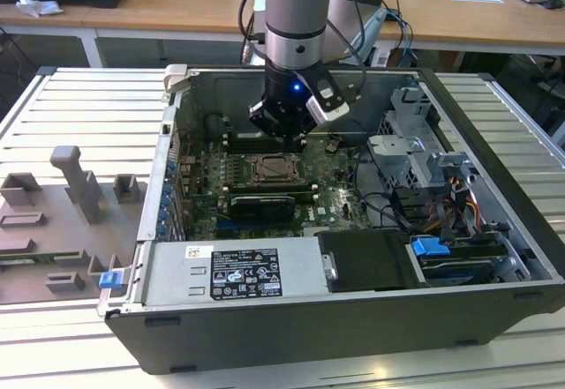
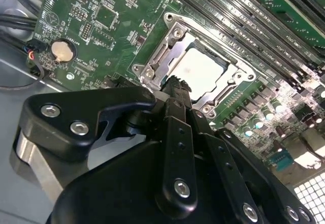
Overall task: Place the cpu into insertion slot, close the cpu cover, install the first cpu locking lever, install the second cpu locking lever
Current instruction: 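Install the second cpu locking lever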
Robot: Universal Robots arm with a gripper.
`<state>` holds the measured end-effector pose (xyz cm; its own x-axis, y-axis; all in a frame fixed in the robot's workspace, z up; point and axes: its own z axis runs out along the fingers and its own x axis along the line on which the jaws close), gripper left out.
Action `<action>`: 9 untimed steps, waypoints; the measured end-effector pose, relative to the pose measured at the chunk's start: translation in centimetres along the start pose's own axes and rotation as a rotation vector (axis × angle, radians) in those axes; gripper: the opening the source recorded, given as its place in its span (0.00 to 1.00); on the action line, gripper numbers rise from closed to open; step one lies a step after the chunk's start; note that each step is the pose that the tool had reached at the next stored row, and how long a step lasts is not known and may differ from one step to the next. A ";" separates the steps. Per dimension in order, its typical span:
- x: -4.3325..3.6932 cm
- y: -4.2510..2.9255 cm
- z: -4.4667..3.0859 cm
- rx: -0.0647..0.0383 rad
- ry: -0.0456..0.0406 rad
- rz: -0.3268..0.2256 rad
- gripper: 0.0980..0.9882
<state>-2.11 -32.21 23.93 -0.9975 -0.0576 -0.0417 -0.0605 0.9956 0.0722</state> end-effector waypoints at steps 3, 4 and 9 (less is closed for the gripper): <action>0.01 -0.21 0.08 0.000 0.0000 0.000 0.01; 0.02 -0.26 0.09 0.000 0.0000 0.001 0.01; 0.04 -0.49 0.16 0.000 0.0029 0.015 0.01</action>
<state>-2.11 -32.69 23.73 -0.9984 -0.0430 -0.0377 -0.0456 0.9963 0.0724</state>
